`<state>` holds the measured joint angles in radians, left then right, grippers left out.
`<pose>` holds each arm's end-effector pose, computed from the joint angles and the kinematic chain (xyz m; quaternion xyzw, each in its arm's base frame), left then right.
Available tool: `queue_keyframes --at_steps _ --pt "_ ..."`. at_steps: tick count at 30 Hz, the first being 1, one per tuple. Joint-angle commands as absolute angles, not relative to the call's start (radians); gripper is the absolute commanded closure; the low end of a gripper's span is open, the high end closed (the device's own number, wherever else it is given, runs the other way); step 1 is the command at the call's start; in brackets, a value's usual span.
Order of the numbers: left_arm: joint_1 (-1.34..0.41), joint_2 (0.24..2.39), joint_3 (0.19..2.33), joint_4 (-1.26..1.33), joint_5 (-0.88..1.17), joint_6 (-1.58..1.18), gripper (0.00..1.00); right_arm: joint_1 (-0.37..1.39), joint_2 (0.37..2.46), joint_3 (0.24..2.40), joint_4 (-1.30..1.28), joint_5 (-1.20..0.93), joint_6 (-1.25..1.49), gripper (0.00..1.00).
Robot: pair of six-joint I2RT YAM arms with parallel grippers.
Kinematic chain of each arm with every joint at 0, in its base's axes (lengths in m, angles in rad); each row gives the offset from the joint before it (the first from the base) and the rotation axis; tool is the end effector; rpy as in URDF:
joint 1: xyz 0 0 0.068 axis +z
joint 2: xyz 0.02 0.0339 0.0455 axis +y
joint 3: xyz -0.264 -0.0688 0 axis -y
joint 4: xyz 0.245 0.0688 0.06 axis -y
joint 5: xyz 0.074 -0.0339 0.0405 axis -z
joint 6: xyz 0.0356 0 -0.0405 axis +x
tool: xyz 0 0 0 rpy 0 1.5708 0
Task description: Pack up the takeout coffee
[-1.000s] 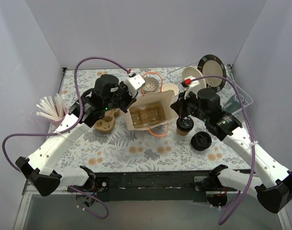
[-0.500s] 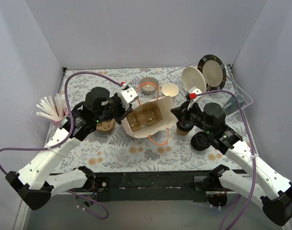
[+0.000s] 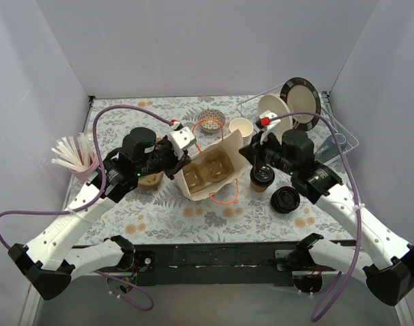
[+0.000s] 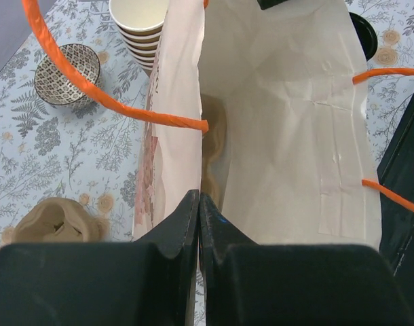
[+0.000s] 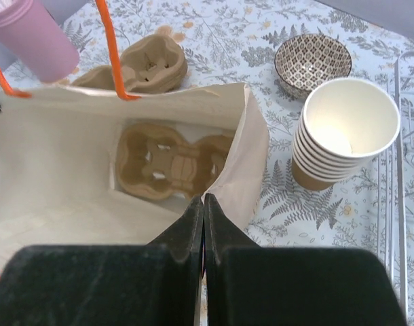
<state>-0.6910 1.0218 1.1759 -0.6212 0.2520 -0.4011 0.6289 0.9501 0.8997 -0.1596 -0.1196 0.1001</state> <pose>0.1577 -0.1419 0.3868 0.1872 0.8264 -0.3615 0.3889 0.1763 0.1335 0.3530 -0.2391 0.7391 0.2673 0.5702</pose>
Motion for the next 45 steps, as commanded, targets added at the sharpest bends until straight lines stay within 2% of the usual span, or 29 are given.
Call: queue_keyframes --at_steps 1,4,7,10,13,17,22,23,24,25,27,29,30,35,36,37,42,45 --pt "-0.696 1.014 1.209 -0.607 0.284 -0.414 1.00 0.629 0.964 0.963 -0.235 -0.152 0.095 0.99" --pt "-0.696 1.003 1.175 -0.598 0.264 -0.397 1.00 0.629 0.875 0.836 -0.122 -0.112 0.109 0.98" --pt "-0.696 1.017 1.189 -0.627 0.239 -0.373 1.00 0.629 0.891 0.894 -0.172 -0.104 0.120 0.94" --pt "-0.696 1.023 1.172 -0.630 0.244 -0.341 1.00 0.629 0.949 0.992 -0.264 -0.098 0.144 0.75" --pt "-0.686 1.035 1.164 -0.637 0.262 -0.328 1.00 0.629 0.962 1.084 -0.340 -0.065 0.169 0.62" --pt "-0.637 1.060 1.173 -0.644 0.322 -0.301 1.00 0.629 0.971 1.199 -0.408 -0.032 0.178 0.56" --pt "-0.581 1.135 1.247 -0.670 0.335 -0.235 1.00 0.629 0.983 1.259 -0.489 -0.014 0.210 0.55" --pt "-0.580 1.152 1.258 -0.652 0.324 -0.235 0.96 0.629 0.980 1.256 -0.498 -0.015 0.225 0.55" --pt "-0.578 1.155 1.278 -0.641 0.319 -0.239 0.82 0.629 0.979 1.247 -0.502 -0.020 0.232 0.55" --pt "-0.578 1.161 1.282 -0.615 0.316 -0.248 0.74 0.629 0.970 1.241 -0.506 -0.024 0.242 0.55" --pt "-0.578 1.163 1.295 -0.598 0.304 -0.279 0.64 0.629 0.963 1.236 -0.518 -0.022 0.256 0.55" --pt "-0.578 1.158 1.301 -0.577 0.267 -0.317 0.58 0.629 0.956 1.232 -0.529 -0.011 0.261 0.54" --pt "-0.578 1.149 1.299 -0.566 0.247 -0.374 0.46 0.629 0.953 1.230 -0.531 -0.006 0.259 0.55" --pt "-0.578 1.137 1.338 -0.560 0.117 -0.544 0.41 0.629 0.950 1.236 -0.540 -0.006 0.255 0.55" --pt "-0.578 1.135 1.342 -0.554 0.068 -0.586 0.38 0.629 0.950 1.238 -0.543 -0.006 0.255 0.55" --pt "-0.578 1.134 1.350 -0.554 0.023 -0.683 0.30 0.629 0.951 1.238 -0.545 -0.006 0.255 0.55" --pt "-0.578 1.109 1.376 -0.568 -0.103 -0.859 0.34 0.629 0.950 1.239 -0.552 -0.006 0.255 0.55" --pt "-0.578 1.088 1.399 -0.567 -0.294 -1.078 0.37 0.629 0.953 1.246 -0.563 -0.006 0.253 0.55"
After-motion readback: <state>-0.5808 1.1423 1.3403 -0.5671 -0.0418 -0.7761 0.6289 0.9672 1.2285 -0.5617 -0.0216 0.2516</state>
